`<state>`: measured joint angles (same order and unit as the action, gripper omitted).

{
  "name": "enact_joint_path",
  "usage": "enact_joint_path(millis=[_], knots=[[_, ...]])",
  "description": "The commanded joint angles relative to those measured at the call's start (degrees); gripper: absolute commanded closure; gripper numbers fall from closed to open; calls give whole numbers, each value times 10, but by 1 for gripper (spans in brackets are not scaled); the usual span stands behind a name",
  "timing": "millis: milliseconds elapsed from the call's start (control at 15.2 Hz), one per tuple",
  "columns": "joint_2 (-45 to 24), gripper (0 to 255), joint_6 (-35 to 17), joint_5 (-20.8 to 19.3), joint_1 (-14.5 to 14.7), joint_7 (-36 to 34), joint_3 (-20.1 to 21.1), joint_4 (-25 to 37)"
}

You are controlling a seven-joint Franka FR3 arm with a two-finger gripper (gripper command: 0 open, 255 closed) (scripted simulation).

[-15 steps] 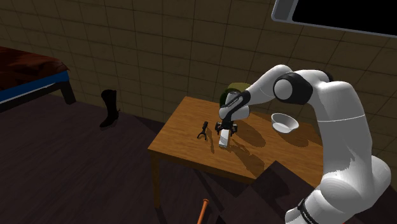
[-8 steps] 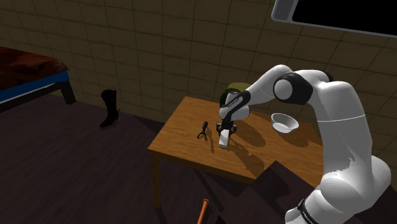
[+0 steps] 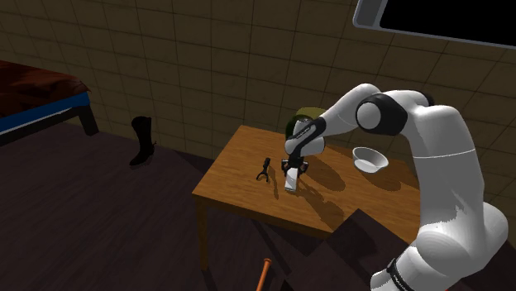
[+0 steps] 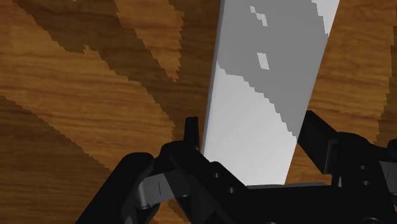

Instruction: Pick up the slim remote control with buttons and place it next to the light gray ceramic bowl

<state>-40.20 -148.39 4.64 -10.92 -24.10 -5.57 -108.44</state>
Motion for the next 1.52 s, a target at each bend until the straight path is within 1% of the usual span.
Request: enact_joint_path(millis=[0,726,1452], knots=[[10,255,7,-1,1,-1,-1,-3],[80,255,62,-9,7,-5,-9,-18],[141,255,123,-18,12,-10,-15,-18]])
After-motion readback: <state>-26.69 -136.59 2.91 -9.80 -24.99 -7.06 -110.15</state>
